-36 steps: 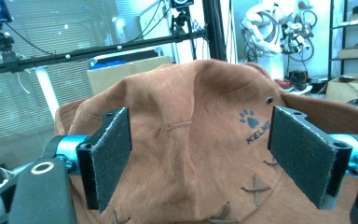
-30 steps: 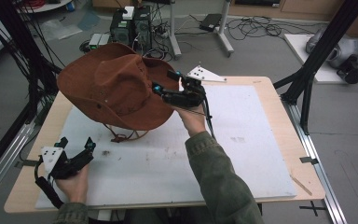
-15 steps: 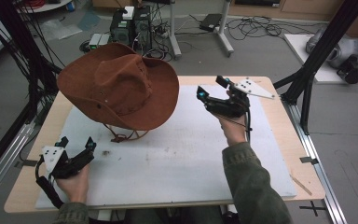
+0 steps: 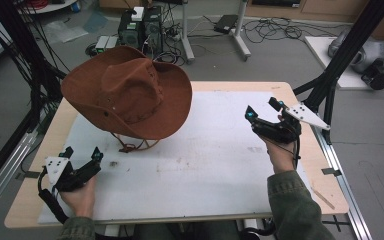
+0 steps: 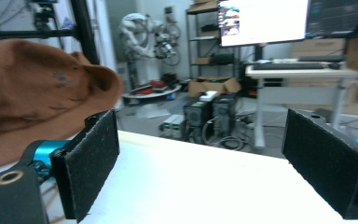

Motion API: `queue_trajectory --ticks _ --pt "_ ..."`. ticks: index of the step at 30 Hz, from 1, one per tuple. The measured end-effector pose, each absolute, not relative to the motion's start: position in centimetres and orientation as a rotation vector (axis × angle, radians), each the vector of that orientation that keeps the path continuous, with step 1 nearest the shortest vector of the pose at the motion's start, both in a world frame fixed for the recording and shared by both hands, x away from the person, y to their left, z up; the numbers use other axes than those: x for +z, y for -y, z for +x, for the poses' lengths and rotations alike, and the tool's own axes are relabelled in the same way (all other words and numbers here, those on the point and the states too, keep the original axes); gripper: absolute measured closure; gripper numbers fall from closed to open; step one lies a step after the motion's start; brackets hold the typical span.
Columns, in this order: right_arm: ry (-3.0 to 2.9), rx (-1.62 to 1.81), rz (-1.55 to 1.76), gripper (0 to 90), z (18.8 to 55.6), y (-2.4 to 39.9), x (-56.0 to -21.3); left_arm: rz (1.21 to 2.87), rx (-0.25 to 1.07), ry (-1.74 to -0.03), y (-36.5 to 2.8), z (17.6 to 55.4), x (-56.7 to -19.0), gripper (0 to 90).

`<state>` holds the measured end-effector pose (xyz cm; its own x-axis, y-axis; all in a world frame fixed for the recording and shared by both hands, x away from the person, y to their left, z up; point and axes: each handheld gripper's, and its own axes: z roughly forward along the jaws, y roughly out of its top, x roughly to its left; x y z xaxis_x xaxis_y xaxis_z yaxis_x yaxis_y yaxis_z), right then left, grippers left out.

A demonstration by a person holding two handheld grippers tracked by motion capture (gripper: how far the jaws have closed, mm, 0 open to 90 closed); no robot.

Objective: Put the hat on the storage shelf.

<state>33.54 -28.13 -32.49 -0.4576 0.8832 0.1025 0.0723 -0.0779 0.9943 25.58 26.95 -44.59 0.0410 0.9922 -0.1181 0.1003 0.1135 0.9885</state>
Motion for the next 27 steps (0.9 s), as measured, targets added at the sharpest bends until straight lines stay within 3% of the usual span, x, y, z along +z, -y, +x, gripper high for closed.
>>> queue_trajectory --ticks 18,27 --pt "-1.431 1.403 1.23 10.5 29.7 30.8 -41.2 1.222 1.046 -1.3 -27.0 25.5 -44.6 11.8" --pt "-1.391 1.387 1.225 10.5 28.9 31.1 -41.8 1.222 1.047 -1.299 -27.0 25.5 -44.6 11.8"
